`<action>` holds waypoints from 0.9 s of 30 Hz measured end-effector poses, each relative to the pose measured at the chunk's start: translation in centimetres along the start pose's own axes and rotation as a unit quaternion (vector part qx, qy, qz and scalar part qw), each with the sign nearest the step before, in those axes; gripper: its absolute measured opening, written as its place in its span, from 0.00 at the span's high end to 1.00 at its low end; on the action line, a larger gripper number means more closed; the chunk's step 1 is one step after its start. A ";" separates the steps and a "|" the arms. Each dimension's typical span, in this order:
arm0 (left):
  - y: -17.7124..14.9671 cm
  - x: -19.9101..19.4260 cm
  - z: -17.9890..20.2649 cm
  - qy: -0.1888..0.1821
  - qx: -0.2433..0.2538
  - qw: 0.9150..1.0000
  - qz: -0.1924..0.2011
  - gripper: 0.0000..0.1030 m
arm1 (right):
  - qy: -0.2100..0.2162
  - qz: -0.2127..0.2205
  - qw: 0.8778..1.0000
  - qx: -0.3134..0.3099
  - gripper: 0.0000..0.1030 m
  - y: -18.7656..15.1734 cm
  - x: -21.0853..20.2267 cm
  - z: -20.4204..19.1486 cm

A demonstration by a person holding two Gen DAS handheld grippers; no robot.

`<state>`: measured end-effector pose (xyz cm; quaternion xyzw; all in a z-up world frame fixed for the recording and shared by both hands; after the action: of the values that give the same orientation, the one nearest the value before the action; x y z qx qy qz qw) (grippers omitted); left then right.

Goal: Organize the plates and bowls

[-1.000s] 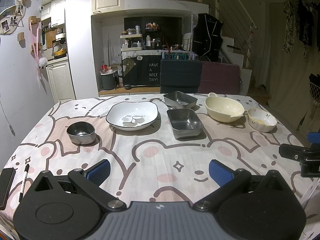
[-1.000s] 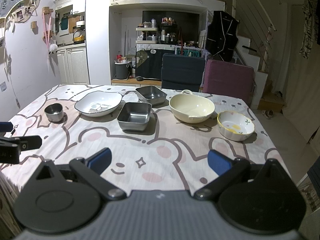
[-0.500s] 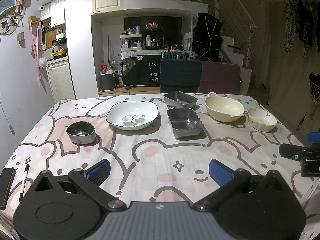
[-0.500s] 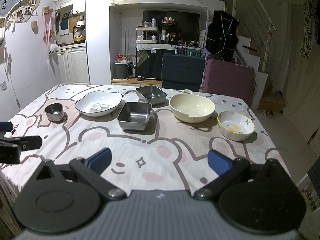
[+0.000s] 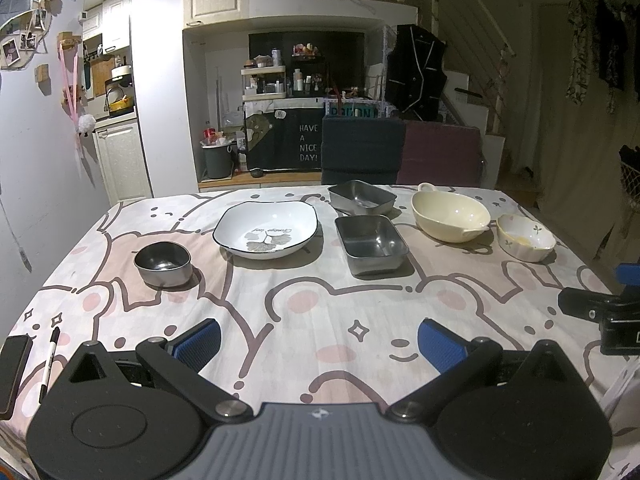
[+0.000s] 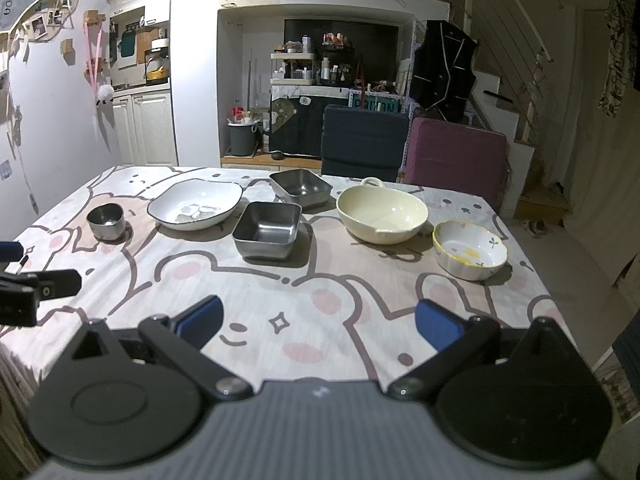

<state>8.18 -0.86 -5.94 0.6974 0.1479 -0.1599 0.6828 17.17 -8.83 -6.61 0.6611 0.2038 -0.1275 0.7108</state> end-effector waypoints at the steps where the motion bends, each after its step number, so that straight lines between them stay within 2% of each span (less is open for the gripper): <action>1: -0.1 0.0 0.1 0.001 0.000 1.000 0.000 0.00 | -0.001 -0.001 1.000 -0.001 0.00 0.0 0.1 0.0; 6: -1.1 1.1 -0.9 0.012 -0.007 1.000 -0.009 0.00 | -0.003 -0.005 1.000 0.001 0.00 0.3 0.3 0.1; 21: 2.0 4.2 -2.2 0.016 -0.021 0.999 -0.035 0.00 | 0.008 -0.018 0.999 0.030 0.00 1.9 2.4 0.0; 27: 4.4 5.7 -2.4 0.011 -0.021 0.999 -0.023 0.00 | 0.001 0.000 1.000 0.017 0.00 3.9 3.4 0.3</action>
<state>15.25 1.36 -4.36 0.6813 0.1751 -0.1648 0.6914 22.00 -8.41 -4.72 0.6731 0.2021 -0.1305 0.6993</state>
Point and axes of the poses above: each gripper's, at about its wrist camera, not at the fingertips, and x roughly the way its jaws point, z to its right, y to its top, the point moved 10 cm from there along x, roughly the way its jaws point, and after that the axes turned 9 degrees about z, right-handed, at the moved point
